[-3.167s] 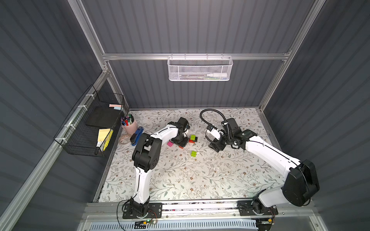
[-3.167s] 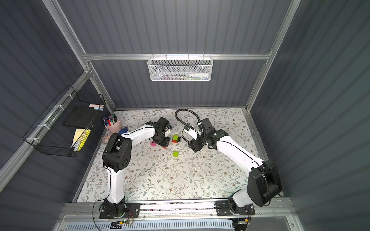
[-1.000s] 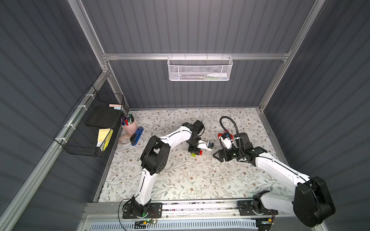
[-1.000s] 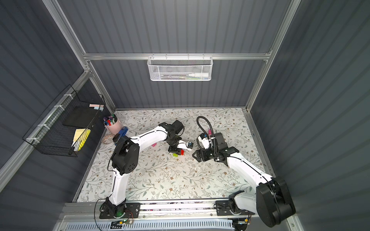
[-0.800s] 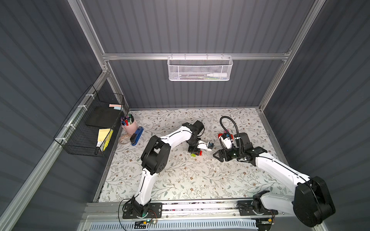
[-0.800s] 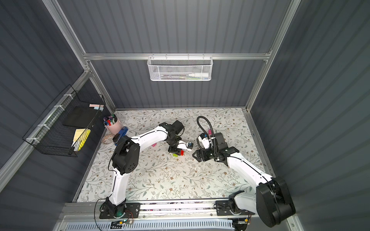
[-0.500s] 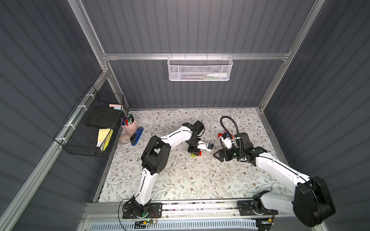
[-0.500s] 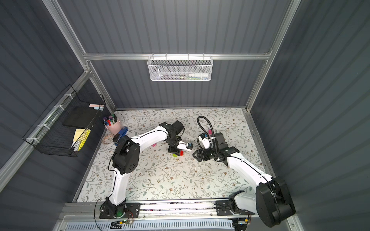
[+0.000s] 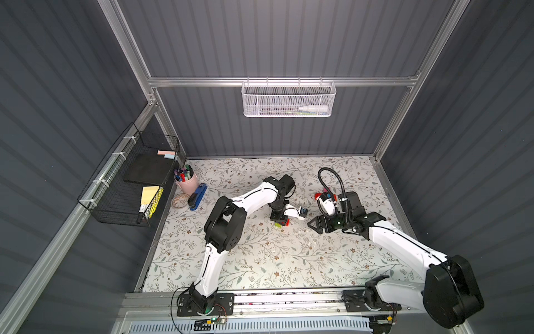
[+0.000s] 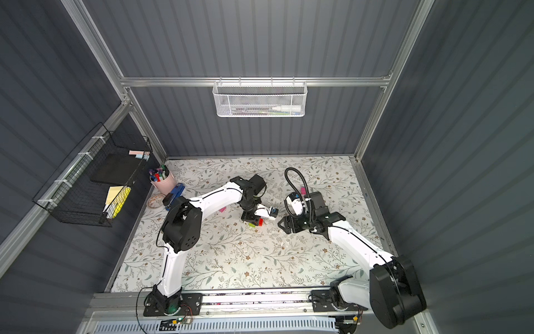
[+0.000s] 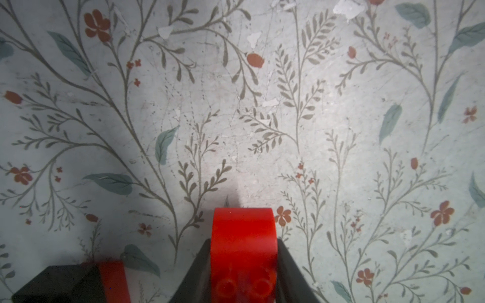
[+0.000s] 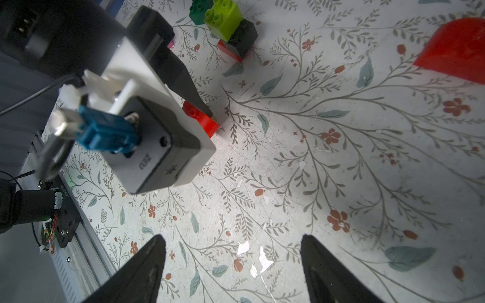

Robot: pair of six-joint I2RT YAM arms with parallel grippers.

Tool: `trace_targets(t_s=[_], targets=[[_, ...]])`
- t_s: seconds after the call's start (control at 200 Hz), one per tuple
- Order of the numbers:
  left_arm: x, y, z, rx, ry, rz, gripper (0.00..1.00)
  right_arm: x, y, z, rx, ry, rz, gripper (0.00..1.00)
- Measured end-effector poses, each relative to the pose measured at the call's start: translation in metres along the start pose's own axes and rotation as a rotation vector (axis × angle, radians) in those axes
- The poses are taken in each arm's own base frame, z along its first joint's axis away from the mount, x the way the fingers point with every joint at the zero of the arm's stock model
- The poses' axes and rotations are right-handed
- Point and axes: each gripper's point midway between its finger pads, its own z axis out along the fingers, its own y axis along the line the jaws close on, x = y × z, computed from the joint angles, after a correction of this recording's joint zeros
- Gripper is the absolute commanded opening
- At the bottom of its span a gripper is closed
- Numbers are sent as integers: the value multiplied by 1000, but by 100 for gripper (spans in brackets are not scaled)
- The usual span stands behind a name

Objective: Assemble the letter s with lego
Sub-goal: Assemble the lego brick with the lego brick.

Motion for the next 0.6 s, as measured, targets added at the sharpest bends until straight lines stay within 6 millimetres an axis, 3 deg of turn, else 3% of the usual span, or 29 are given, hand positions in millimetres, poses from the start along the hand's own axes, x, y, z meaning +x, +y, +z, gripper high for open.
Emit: trace_targets(t_s=[0.6], targets=[[2,1,6,-4,4,30,29,0,1,0,-5,1,-1,83]])
